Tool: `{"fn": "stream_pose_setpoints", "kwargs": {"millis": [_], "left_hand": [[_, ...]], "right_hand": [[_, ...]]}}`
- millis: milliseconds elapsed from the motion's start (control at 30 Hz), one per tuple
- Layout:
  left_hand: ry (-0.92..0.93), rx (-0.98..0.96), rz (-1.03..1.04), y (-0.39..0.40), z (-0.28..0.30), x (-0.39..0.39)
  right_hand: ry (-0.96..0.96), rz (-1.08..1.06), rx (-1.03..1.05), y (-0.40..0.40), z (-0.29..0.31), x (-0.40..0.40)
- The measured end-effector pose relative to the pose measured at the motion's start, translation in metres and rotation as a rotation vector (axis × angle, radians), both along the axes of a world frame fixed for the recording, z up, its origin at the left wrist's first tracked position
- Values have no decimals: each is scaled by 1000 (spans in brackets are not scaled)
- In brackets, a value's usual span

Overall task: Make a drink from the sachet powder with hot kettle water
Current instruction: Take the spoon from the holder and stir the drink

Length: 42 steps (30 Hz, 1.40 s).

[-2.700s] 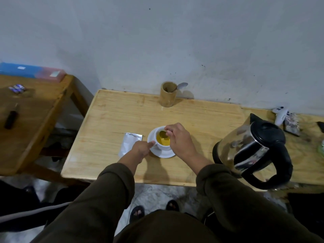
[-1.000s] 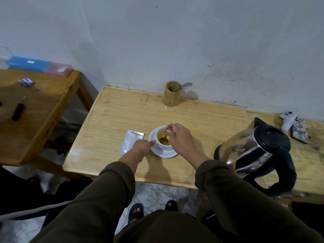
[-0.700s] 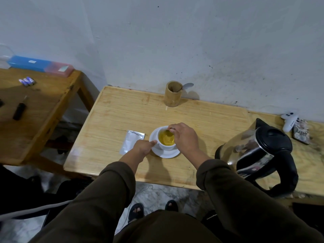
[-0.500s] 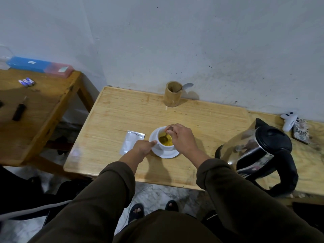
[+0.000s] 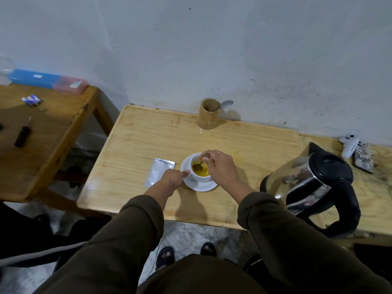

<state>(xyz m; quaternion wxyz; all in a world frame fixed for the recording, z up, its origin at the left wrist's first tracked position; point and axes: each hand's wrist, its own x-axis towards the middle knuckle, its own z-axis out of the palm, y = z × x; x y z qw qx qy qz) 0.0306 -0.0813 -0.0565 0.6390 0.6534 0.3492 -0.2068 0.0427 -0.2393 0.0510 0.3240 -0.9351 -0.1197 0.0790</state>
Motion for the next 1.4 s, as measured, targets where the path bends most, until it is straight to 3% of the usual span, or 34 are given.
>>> {"fn": "stream_pose_setpoints", "kwargs": {"millis": [200, 433, 833, 1167, 1400], "left_hand": [[-11, -7, 15, 0, 1, -2], [4, -15, -4, 2, 1, -1], [-9, 14, -54, 0, 8, -2], [7, 50, -86, -1, 9, -3], [2, 52, -86, -1, 12, -3]], "right_hand": [[-34, -41, -95, -2, -1, 1], [-1, -27, 5, 1, 0, 0], [-65, -76, -49, 2, -1, 3], [12, -14, 36, 4, 1, -8], [162, -159, 160, -8, 9, -27]]}}
